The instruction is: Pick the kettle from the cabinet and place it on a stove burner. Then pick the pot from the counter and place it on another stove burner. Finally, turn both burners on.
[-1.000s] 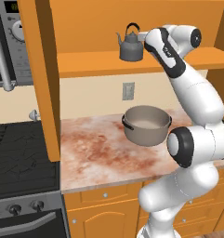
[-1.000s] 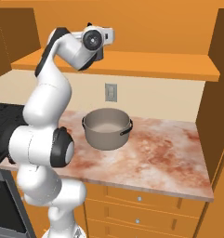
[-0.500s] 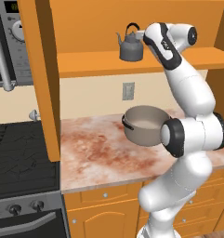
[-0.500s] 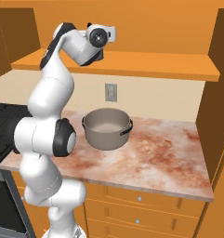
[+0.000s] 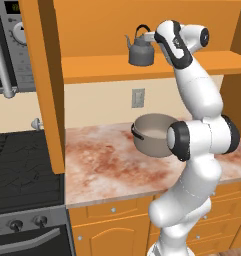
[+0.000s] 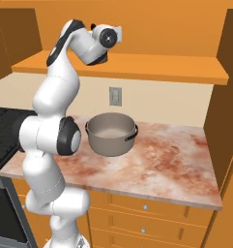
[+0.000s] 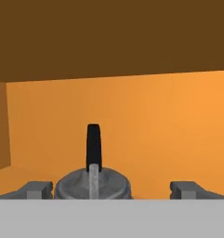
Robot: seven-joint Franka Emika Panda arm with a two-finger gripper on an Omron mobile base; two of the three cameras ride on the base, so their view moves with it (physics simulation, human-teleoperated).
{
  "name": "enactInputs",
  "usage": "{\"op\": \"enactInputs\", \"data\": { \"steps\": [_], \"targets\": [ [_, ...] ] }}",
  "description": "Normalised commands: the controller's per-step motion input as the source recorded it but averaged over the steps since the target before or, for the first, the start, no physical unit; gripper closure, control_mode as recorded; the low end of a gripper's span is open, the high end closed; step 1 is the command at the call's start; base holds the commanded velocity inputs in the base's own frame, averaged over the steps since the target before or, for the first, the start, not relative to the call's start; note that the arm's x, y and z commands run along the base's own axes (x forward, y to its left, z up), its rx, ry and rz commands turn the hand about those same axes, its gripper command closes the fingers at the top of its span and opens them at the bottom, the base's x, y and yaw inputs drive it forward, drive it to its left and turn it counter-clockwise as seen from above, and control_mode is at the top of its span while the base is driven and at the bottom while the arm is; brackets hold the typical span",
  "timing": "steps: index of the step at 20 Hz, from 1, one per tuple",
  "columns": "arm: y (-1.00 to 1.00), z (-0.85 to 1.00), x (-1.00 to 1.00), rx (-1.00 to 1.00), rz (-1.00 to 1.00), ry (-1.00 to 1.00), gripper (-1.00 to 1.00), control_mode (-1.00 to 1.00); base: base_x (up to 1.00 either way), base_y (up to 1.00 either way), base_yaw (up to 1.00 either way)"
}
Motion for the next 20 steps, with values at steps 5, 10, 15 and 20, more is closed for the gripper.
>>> {"op": "enactInputs", "data": {
  "steps": [5,10,15,20],
  "targets": [
    [0.19,0.00,0.00,0.00,0.03,0.00,-1.00,-1.00,0.00,0.00,0.00],
    [0.11,0.00,0.04,0.00,0.03,0.00,-1.00,-1.00,0.00,0.00,0.00],
    [0.00,0.00,0.14,0.00,0.05,0.00,-1.00,-1.00,0.00,0.00,0.00],
    [0.00,0.00,0.15,0.00,0.06,0.00,-1.00,-1.00,0.00,0.00,0.00]
  ]
}}
